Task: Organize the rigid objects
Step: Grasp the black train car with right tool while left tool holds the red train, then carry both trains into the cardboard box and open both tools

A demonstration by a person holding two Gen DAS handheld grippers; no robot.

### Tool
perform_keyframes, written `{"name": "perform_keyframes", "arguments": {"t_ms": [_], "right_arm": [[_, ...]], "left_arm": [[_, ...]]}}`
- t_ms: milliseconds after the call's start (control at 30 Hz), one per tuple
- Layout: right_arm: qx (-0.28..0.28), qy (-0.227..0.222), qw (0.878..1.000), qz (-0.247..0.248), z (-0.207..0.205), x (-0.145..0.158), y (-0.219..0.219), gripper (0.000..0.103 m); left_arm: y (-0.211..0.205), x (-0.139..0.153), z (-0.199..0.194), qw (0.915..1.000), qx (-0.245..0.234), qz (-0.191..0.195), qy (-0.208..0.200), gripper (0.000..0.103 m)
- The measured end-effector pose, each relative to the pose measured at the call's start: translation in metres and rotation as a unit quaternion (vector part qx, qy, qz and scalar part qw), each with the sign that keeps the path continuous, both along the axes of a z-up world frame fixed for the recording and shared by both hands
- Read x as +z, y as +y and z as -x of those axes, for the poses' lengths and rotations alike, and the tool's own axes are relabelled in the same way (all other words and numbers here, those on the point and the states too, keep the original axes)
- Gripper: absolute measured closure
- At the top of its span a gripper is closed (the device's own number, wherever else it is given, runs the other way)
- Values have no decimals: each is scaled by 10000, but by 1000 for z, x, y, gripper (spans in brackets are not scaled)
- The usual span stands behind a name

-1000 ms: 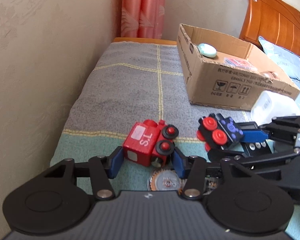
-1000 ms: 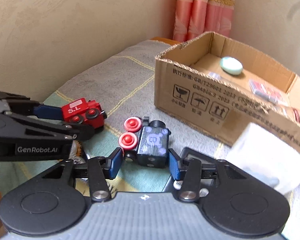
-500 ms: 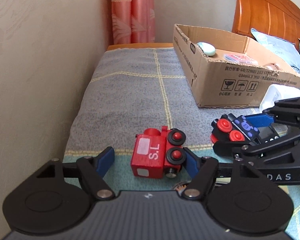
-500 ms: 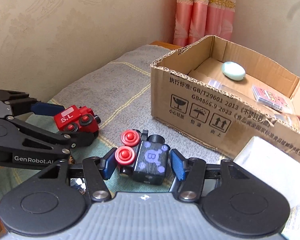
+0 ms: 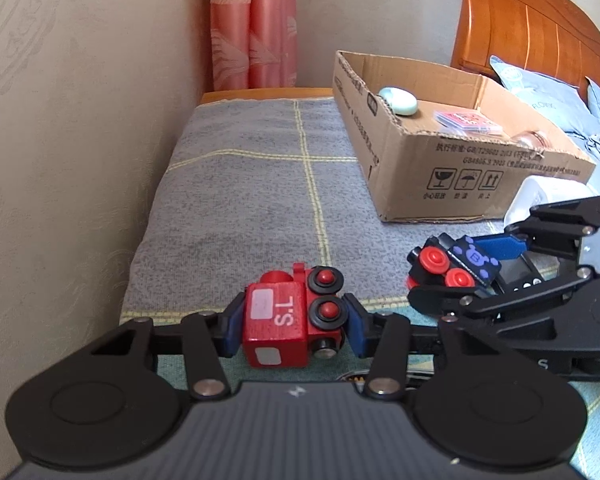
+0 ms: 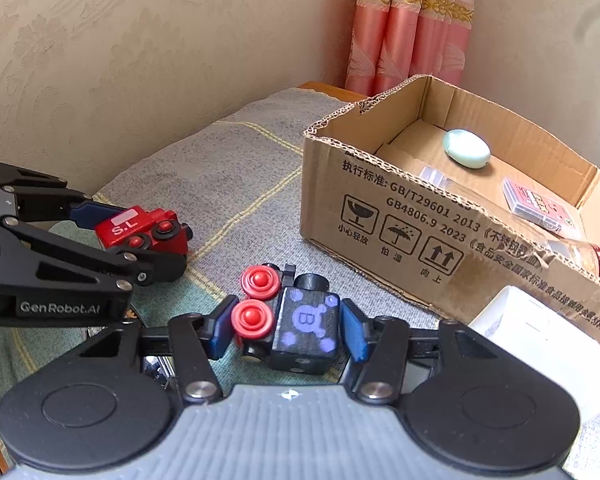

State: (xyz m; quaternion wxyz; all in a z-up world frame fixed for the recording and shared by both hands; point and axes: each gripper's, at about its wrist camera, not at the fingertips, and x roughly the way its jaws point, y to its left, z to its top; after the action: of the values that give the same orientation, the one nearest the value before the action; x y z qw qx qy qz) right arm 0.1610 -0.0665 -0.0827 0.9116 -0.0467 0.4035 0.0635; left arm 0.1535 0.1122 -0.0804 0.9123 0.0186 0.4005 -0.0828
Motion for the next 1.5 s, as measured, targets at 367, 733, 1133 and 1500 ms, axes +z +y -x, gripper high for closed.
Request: {"name": "perform_keyframes", "arguments": {"t_ms": [367,733,1133,1500], "right_arm": [[196,21,9998,-88,12,20,-5,47],[389,-373,9982,256,39,75,-21,48],[-190,-546,9981,229,32,117,-80,48],[-735,-545,9957,137,25,122,-121,48]], "left_arm": [[4,24,10,10000,-20,20,-50,55],[-18,77,7,9984,-372,62,-420,55],[-82,114,-62,9917,-1028,-106,-770,55],[-109,101,-131,9947,-471,71,-909,18]]}}
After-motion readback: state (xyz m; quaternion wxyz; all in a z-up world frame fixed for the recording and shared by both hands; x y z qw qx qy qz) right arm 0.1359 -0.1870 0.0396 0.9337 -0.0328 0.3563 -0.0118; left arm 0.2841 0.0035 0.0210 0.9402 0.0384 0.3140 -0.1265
